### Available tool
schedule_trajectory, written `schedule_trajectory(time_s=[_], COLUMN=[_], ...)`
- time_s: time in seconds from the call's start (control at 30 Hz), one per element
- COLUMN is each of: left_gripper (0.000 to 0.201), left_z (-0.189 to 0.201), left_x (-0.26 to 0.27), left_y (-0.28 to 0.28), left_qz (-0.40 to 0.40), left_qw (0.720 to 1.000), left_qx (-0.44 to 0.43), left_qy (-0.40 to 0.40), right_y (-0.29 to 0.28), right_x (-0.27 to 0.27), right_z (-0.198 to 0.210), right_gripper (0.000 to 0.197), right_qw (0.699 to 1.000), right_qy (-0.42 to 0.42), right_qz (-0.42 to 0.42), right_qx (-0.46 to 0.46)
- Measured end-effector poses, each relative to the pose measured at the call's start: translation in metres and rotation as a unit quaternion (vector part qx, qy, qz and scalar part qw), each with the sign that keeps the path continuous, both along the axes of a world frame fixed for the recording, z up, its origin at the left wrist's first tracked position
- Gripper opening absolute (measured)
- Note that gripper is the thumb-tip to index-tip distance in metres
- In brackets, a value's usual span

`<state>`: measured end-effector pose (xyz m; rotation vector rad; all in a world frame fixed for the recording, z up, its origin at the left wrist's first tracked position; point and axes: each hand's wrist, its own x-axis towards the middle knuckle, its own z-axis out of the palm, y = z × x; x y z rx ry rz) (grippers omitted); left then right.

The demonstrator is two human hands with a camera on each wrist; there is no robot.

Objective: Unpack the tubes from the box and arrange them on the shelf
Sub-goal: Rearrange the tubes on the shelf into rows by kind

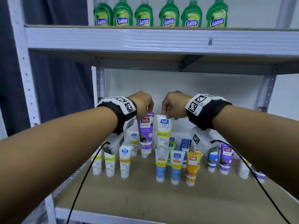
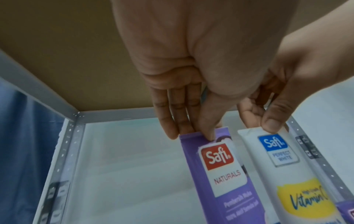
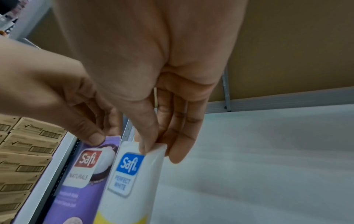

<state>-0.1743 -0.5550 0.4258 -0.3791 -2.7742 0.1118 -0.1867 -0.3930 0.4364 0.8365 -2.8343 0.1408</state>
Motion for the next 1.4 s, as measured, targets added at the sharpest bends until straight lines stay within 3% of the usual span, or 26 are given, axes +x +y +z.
schedule_trajectory(time_s=[0.23,0.5,0.8,0.93,1.07,1.2,1.3,1.4], left_gripper=[0.019,0.022,0.024,0.023,0.023,0.057,0.055,0.037], left_z=[-0.060,-0.128,-0.176,-0.187,-0.204,-0.228,-0.247,-0.264], left_x=[0.035,0.043,0.037,0.037,0.042,0.055,0.061,0.061], left_y=[-0.007,-0.013,-0.015,-0.018,-0.028,-0.027,-0.025,-0.022], left_qz=[-0.018,-0.010,-0.012,-0.025,-0.028,0.003,0.018,0.035], left_qw=[0.999,0.994,0.991,0.987,0.972,0.941,0.907,0.910], left_qx=[0.043,0.076,0.111,0.153,0.230,0.339,0.417,0.408], left_qy=[-0.029,-0.076,-0.072,-0.052,-0.025,-0.017,-0.051,-0.063], right_y=[0.001,0.008,0.013,0.017,0.026,0.031,0.029,0.023], right_x=[0.031,0.042,0.043,0.039,0.035,0.036,0.036,0.035], right_z=[-0.057,-0.123,-0.155,-0.167,-0.186,-0.214,-0.242,-0.265], right_gripper=[0.016,0.021,0.021,0.021,0.017,0.042,0.059,0.055], right_qw=[0.997,0.997,0.996,0.992,0.977,0.943,0.908,0.890], right_qy=[-0.063,-0.063,-0.068,-0.068,-0.069,-0.105,-0.181,-0.215], right_qz=[-0.006,-0.012,-0.009,-0.013,-0.023,-0.055,-0.095,-0.113], right_qx=[-0.036,-0.032,-0.053,-0.110,-0.200,-0.311,-0.367,-0.385])
